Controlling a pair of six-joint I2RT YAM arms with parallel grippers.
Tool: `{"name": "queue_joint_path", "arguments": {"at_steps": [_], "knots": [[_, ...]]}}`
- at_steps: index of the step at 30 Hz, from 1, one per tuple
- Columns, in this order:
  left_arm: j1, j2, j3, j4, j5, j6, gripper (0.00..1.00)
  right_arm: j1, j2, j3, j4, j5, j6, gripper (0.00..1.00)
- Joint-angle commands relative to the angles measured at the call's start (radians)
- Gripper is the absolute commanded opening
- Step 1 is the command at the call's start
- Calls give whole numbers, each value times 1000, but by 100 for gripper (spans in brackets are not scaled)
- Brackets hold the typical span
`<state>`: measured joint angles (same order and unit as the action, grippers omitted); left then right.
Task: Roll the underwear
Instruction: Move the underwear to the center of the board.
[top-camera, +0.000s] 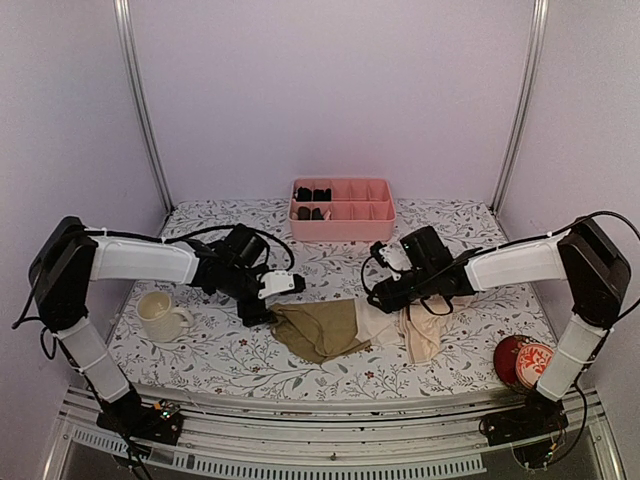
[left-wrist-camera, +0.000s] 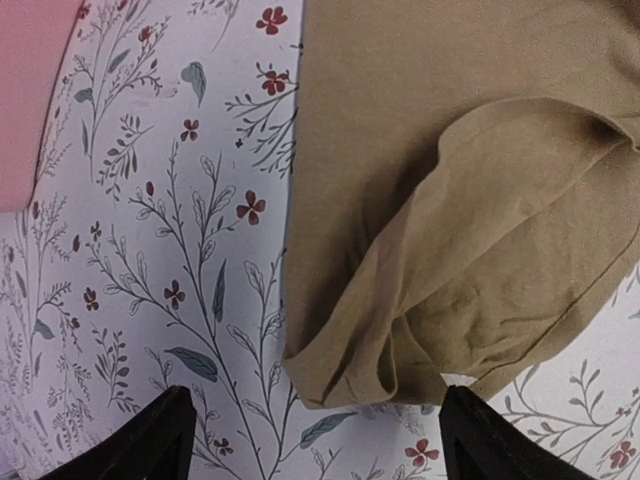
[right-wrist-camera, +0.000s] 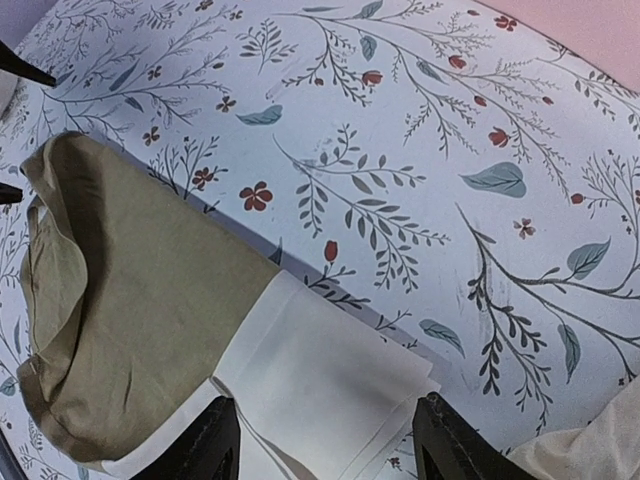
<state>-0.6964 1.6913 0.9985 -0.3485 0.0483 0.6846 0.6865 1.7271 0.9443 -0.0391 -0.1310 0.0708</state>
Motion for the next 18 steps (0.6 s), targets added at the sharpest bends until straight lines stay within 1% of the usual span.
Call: {"name": "queue_joint_path", "arguments": {"at_steps": [1, 5, 6, 11, 13, 16, 18], "knots": [[6, 50, 5, 99, -63, 27, 79, 2, 39, 14, -49, -15, 9, 60], [6, 103, 19, 126, -104, 34, 70, 11, 47, 14, -63, -33, 15, 62], [6, 113, 21, 131, -114, 35, 65, 16, 43, 14, -70, -32, 13, 63], [9, 136, 12, 191, -192, 38, 33, 47, -17, -10, -110, -7, 1, 64], [14, 146, 16, 214, -222, 39, 24, 63, -52, -27, -122, 13, -2, 64], [27, 173, 41, 241, -260, 35, 13, 90, -100, -49, -142, 65, -9, 66], [39, 195, 68, 245, -275, 34, 11, 110, -122, -58, -154, 109, -11, 66]]}}
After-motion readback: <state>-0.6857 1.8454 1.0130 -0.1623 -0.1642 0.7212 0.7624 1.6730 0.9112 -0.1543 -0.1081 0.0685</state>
